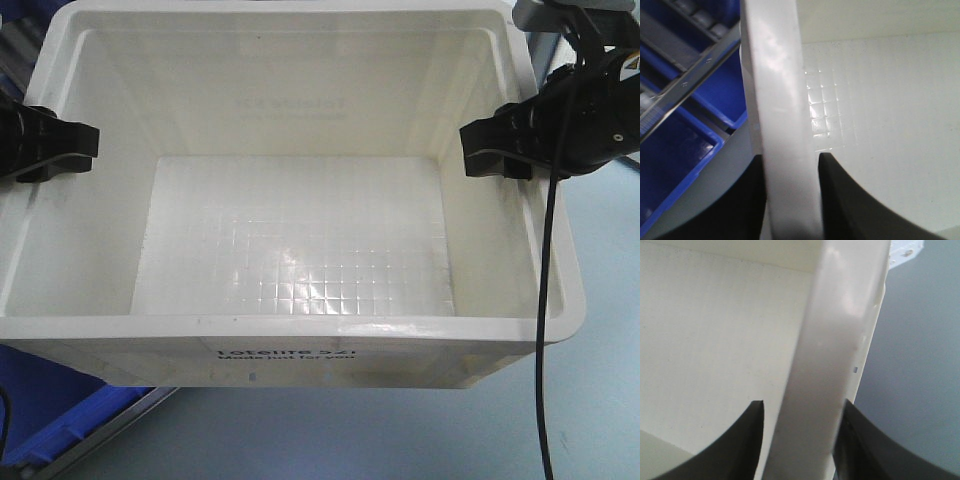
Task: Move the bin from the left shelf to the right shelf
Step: 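Keep holding the tote while the base drives to the other shelf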
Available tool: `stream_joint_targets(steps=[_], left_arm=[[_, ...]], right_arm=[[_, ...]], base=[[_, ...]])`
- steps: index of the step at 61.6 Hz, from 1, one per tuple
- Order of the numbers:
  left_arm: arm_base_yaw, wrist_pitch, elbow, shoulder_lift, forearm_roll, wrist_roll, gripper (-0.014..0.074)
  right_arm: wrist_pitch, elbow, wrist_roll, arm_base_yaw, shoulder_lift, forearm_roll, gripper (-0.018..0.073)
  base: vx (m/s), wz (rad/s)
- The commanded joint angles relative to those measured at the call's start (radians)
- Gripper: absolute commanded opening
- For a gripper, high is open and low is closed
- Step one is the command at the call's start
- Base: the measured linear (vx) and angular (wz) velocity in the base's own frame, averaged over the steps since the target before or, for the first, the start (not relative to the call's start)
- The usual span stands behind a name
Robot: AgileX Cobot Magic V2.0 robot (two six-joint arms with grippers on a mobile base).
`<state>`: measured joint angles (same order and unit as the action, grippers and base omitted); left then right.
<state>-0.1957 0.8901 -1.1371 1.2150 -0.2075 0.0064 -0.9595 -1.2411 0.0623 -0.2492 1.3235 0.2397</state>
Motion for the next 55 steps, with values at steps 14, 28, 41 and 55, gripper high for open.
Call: stream_joint_targets(steps=[14, 28, 41, 55], left_arm=[[-0.007, -0.098, -0.040, -0.044, -0.037, 0.035, -0.0005], [-0.007, -0.098, -0.040, -0.044, -0.037, 0.035, -0.0005], [-0.007, -0.098, -0.040, -0.044, -0.037, 0.035, -0.0005], [-0.007, -0.098, -0.040, -0.044, -0.037, 0.035, -0.0005]], right_arm=[[0.079, -0.034, 0.011, 0.002, -0.036, -0.002, -0.0004], [0.079, -0.034, 0.011, 0.002, -0.036, -0.002, -0.0004], [0.079, -0.034, 0.011, 0.002, -0.036, -0.002, -0.0004], [0.079, -0.034, 0.011, 0.002, -0.036, -0.002, -0.0004]], base=[[0.05, 0.80], [0.03, 0.57], [0.02, 0.34], [0.03, 0.32]])
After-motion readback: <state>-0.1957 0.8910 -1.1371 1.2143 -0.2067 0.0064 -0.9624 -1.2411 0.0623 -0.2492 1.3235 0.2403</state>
